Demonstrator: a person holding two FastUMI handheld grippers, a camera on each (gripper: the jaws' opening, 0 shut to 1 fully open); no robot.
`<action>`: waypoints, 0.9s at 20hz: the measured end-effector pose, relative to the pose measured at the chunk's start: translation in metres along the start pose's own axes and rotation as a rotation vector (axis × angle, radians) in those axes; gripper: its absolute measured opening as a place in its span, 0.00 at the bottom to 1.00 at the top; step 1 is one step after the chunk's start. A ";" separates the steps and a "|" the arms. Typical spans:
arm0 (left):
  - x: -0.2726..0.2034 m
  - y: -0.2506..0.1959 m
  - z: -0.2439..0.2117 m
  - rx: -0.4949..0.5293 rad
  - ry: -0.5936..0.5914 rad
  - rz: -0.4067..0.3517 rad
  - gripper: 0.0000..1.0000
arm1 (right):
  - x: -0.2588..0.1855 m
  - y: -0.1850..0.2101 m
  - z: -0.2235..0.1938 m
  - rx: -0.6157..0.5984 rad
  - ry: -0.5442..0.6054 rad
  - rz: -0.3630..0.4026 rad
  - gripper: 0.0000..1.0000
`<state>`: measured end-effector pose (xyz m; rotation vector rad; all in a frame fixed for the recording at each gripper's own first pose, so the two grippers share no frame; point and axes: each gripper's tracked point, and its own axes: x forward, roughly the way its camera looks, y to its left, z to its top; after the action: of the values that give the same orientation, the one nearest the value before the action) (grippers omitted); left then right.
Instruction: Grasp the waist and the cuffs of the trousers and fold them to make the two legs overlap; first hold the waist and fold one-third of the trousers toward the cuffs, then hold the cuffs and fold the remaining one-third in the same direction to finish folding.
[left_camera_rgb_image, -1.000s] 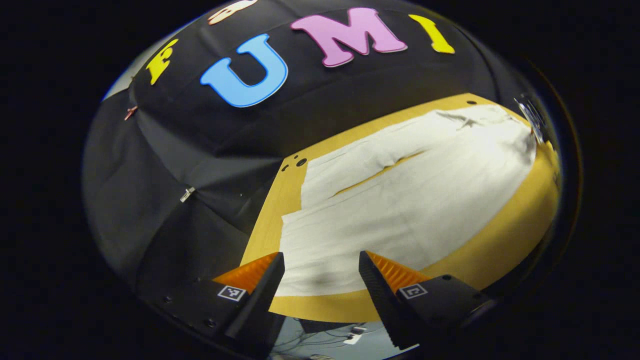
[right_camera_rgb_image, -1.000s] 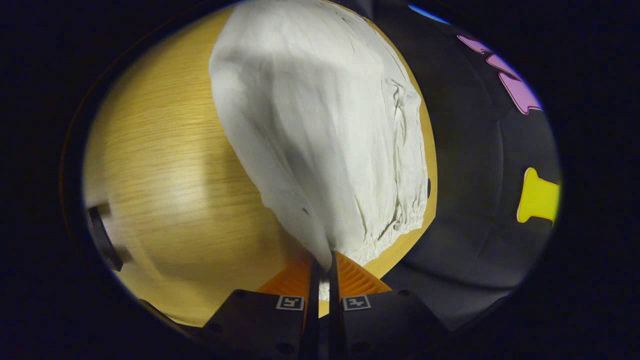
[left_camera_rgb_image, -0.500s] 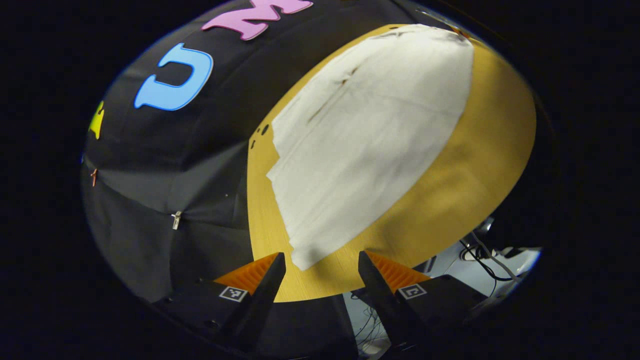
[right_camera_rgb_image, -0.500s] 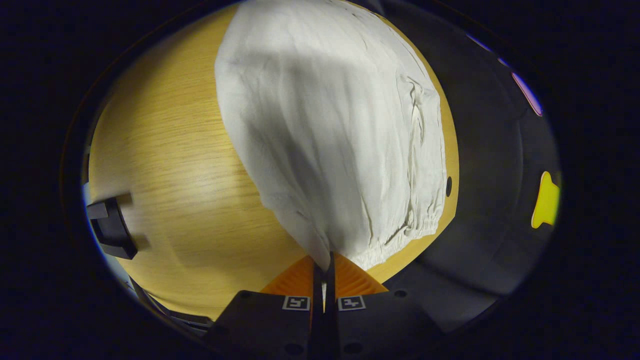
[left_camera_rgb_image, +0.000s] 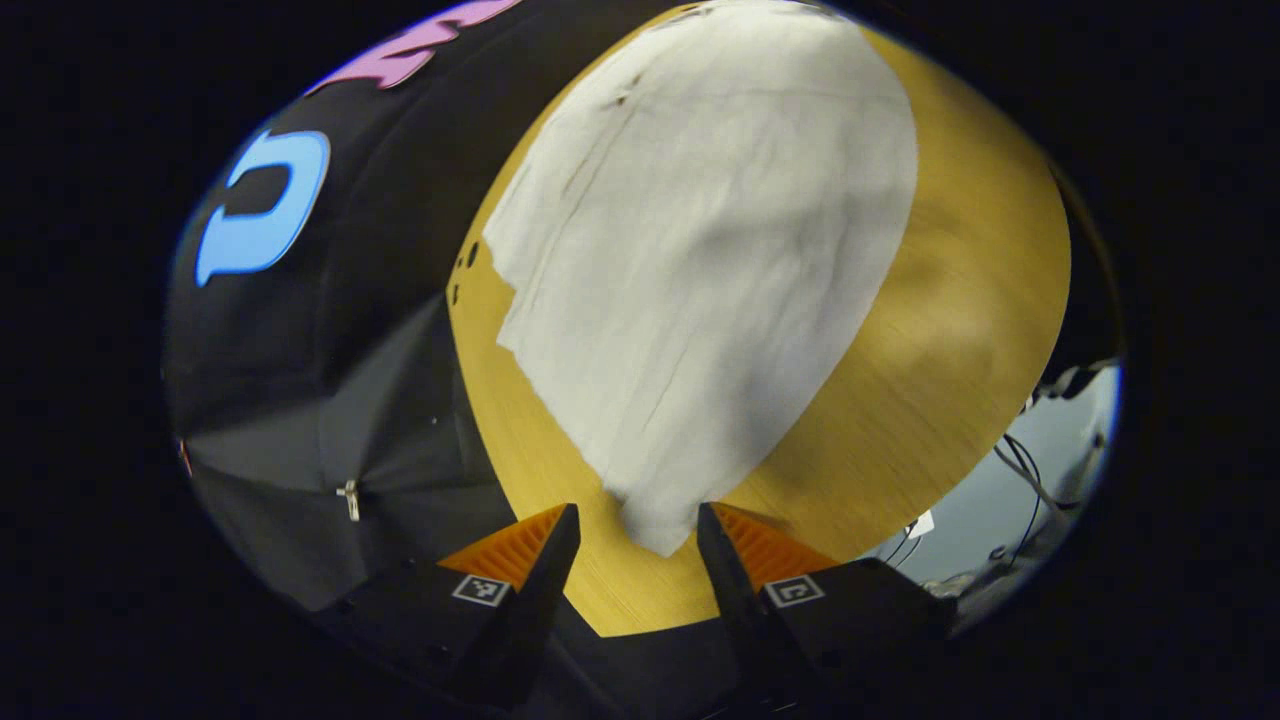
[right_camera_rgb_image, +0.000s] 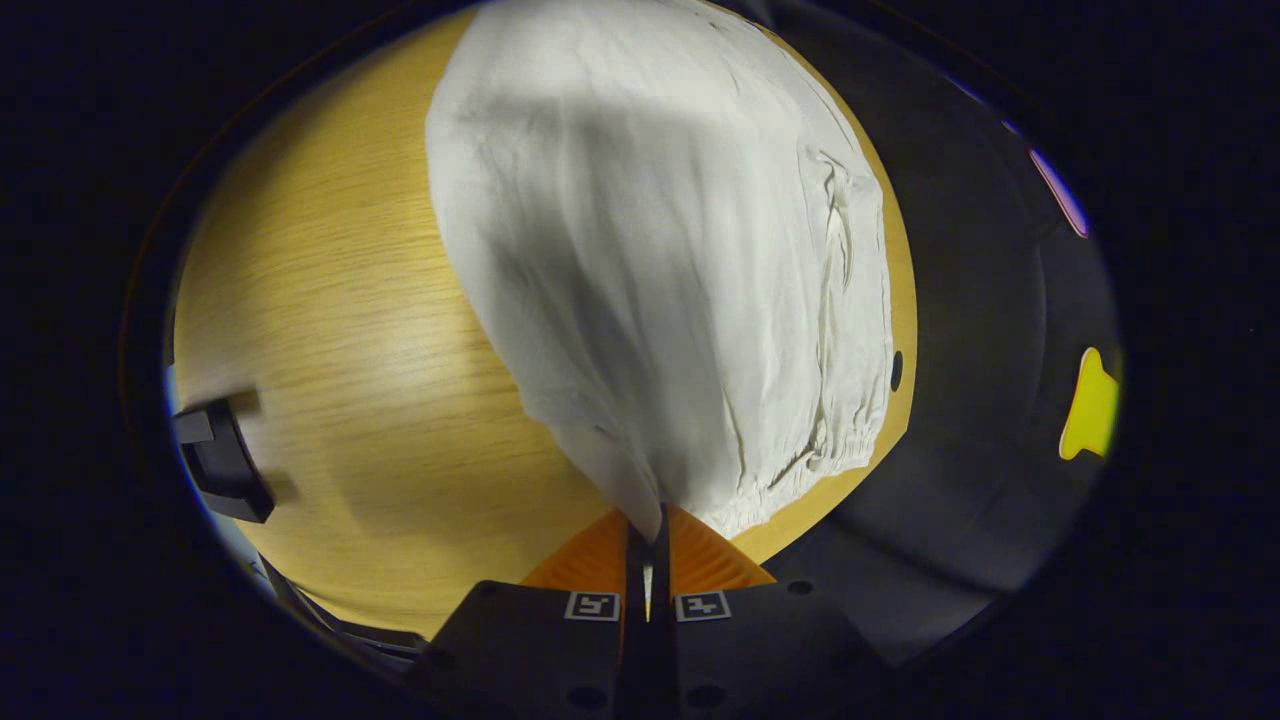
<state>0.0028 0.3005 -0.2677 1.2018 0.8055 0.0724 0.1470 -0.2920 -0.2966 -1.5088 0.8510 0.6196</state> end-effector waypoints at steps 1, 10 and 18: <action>0.003 0.001 0.007 0.073 -0.012 -0.012 0.73 | 0.001 -0.001 0.000 0.013 0.001 0.004 0.05; 0.025 0.008 0.025 0.191 -0.007 -0.034 0.11 | 0.002 -0.003 -0.001 0.073 0.006 -0.035 0.06; 0.022 0.010 0.023 0.027 0.019 -0.006 0.06 | 0.003 -0.005 -0.001 0.139 0.003 -0.055 0.05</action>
<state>0.0358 0.2961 -0.2683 1.2256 0.8288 0.0678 0.1520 -0.2933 -0.2958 -1.4027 0.8354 0.5076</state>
